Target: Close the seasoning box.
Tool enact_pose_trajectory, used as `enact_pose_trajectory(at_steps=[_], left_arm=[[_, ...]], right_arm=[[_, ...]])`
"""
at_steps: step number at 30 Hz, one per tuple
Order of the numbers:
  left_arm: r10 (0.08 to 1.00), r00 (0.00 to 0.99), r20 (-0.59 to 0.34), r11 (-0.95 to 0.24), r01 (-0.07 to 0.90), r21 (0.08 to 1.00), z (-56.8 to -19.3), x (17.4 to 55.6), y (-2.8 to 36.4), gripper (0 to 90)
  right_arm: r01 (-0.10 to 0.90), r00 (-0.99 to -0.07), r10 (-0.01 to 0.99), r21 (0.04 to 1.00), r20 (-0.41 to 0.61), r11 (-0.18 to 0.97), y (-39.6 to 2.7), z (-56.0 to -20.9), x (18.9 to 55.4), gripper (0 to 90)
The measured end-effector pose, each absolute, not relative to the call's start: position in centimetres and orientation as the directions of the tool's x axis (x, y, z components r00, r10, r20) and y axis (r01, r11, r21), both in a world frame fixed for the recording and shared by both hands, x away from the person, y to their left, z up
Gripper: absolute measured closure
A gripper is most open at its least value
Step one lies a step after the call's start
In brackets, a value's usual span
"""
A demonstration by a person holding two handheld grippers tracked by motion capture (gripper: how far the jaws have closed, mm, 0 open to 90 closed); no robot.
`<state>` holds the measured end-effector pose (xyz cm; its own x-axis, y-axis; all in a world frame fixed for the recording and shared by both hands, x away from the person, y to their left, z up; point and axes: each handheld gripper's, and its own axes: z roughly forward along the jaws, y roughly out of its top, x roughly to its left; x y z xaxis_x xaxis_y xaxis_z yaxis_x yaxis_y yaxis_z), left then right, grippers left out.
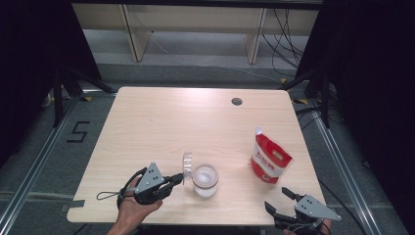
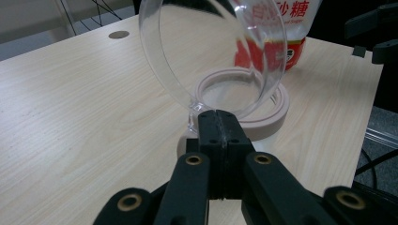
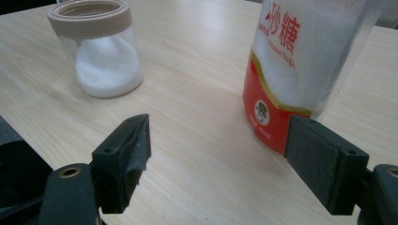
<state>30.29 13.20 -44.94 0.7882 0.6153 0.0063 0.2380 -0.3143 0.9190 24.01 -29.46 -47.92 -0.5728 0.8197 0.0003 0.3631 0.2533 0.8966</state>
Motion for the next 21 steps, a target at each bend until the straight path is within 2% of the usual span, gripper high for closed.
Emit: enact_pose_trajectory(at_steps=[8,10,13,15,16,21], left_arm=[[0.594,0.804,0.018,-0.34,0.231,0.912,-45.2,30.3,12.6,88.4],[0.598,0.802,-0.004,-0.32,0.244,0.915,-45.3,30.2,12.6,87.4],[0.61,0.792,-0.022,-0.306,0.261,0.915,-45.3,30.2,12.9,82.2],[0.611,0.791,-0.033,-0.297,0.267,0.917,-45.2,30.2,13.0,74.6],[0.605,0.796,-0.017,-0.312,0.257,0.915,-45.1,30.3,13.3,74.6],[0.612,0.791,-0.022,-0.313,0.268,0.911,-45.5,30.1,13.7,56.6]], right_arm=[[0.361,-0.574,0.819,0.897,-0.002,0.255,-29.5,-47.9,24.0,24.5],[0.361,-0.574,0.819,0.897,-0.001,0.254,-29.5,-47.9,24.0,24.5],[0.361,-0.575,0.818,0.897,-0.002,0.255,-29.5,-47.9,24.0,24.6],[0.361,-0.575,0.818,0.897,-0.001,0.255,-29.5,-47.9,24.0,24.6],[0.36,-0.574,0.819,0.898,-0.001,0.254,-29.5,-47.9,24.0,24.6],[0.361,-0.575,0.818,0.897,-0.002,0.256,-29.5,-47.9,24.0,24.6]])
